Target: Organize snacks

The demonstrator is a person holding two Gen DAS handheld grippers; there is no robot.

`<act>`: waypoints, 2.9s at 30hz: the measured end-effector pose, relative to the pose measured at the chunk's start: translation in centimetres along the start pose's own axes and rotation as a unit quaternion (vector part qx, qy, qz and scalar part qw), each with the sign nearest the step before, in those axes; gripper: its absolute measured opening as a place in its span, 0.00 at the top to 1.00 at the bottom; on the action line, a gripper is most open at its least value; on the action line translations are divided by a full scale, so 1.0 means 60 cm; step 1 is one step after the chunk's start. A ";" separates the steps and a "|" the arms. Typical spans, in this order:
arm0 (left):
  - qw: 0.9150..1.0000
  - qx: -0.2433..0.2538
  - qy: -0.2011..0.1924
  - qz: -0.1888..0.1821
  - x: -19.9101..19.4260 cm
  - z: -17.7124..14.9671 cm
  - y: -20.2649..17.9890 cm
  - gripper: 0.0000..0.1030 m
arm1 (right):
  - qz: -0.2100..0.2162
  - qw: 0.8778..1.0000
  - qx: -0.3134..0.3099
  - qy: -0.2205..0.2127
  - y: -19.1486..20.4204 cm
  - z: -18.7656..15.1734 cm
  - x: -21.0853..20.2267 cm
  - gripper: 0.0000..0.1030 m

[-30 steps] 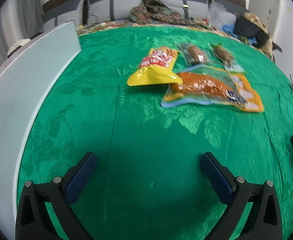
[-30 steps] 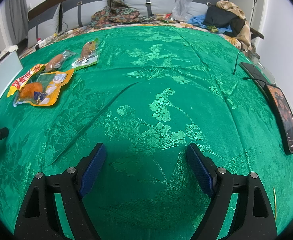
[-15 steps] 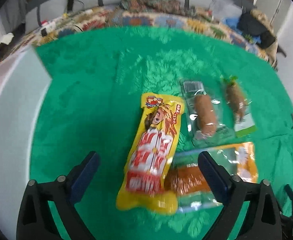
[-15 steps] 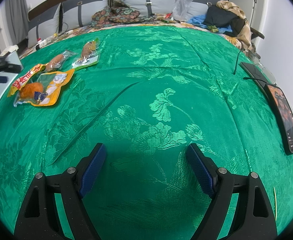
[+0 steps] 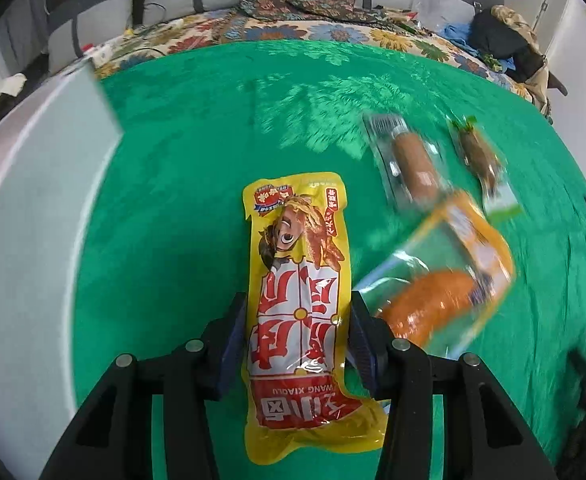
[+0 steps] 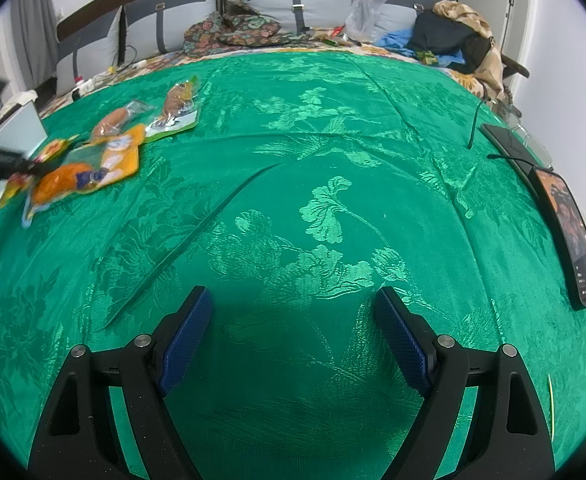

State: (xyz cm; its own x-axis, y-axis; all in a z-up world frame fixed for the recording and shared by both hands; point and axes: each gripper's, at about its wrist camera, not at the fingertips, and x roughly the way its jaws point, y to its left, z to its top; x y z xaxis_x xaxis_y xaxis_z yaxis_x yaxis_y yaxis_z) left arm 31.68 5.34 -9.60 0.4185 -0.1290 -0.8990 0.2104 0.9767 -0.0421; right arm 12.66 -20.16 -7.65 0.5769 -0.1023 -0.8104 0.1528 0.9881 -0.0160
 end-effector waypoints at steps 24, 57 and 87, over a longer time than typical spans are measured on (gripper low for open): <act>0.994 -0.048 -0.082 0.049 -0.047 -0.224 0.054 0.00 | -0.001 1.000 0.000 0.000 0.002 -0.001 0.001 0.16; 0.994 -0.044 -0.090 0.047 -0.042 -0.222 0.051 0.00 | 0.122 0.987 -0.103 0.028 0.311 0.148 0.004 0.14; 0.994 -0.044 -0.090 0.047 -0.044 -0.224 0.051 0.00 | 0.179 0.922 -0.342 -0.019 0.225 0.052 -0.019 0.15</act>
State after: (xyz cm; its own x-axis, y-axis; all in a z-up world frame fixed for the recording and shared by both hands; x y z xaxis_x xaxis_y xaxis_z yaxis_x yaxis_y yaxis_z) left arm 19.37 10.95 -13.23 0.5852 -0.0564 -0.8089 0.0873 0.9962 -0.0063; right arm 16.56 -7.04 -5.15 0.5221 0.2537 -0.8142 -0.5874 0.7992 -0.1276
